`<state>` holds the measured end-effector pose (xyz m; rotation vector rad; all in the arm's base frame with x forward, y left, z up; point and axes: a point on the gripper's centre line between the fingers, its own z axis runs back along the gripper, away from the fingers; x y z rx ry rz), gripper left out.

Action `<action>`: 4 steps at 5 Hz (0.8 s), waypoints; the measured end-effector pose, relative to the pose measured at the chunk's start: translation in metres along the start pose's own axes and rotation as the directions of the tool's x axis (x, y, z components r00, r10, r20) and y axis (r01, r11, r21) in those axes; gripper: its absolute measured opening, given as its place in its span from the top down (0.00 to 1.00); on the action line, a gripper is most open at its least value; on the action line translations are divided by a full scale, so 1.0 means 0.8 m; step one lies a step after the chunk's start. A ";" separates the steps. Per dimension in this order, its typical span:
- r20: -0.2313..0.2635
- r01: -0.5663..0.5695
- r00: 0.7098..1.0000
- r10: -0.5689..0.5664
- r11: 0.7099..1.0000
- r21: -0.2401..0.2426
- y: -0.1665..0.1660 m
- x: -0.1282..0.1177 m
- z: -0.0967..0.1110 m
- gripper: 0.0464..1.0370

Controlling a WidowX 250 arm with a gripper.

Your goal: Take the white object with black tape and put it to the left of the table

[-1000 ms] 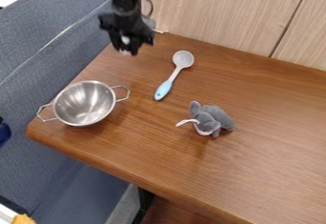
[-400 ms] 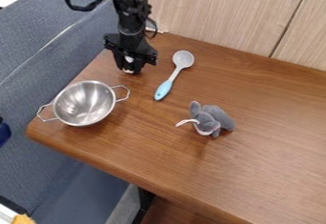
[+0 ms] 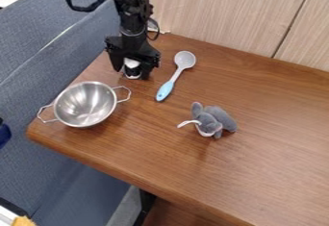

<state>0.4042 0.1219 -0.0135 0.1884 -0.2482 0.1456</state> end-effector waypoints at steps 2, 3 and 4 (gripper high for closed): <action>0.017 0.012 1.000 -0.014 0.998 0.065 0.004 0.002 0.020 0.03; 0.108 -0.012 0.994 0.003 0.996 0.085 0.012 0.018 0.065 0.03; 0.238 -0.063 0.970 0.048 0.996 0.055 0.014 0.022 0.113 0.04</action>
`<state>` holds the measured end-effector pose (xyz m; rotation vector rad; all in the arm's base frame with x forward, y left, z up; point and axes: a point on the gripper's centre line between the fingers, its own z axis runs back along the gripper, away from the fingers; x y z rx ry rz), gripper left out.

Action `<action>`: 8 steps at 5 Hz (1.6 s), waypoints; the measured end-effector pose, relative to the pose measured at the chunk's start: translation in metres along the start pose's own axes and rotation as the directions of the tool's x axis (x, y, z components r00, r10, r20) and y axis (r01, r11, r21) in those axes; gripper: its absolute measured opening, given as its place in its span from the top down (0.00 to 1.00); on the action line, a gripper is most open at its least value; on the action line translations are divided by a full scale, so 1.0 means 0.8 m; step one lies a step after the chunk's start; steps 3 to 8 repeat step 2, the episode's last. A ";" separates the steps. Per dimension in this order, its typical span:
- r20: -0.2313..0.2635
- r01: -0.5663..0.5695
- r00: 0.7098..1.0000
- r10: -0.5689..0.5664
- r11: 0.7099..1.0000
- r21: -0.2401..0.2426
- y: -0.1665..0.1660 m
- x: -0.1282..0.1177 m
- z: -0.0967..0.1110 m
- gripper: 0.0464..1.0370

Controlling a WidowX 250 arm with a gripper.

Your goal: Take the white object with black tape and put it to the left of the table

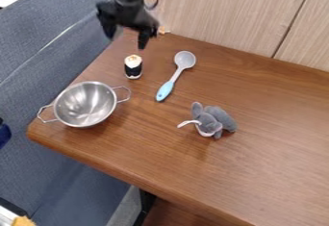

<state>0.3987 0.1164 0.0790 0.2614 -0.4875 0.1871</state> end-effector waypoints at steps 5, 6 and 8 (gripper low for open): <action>0.118 -0.070 0.990 0.079 0.995 -0.075 0.009 0.009 0.022 0.04; 0.118 -0.070 0.990 0.079 0.995 -0.075 0.009 0.009 0.022 0.04; 0.118 -0.070 0.990 0.079 0.995 -0.075 0.009 0.009 0.022 0.04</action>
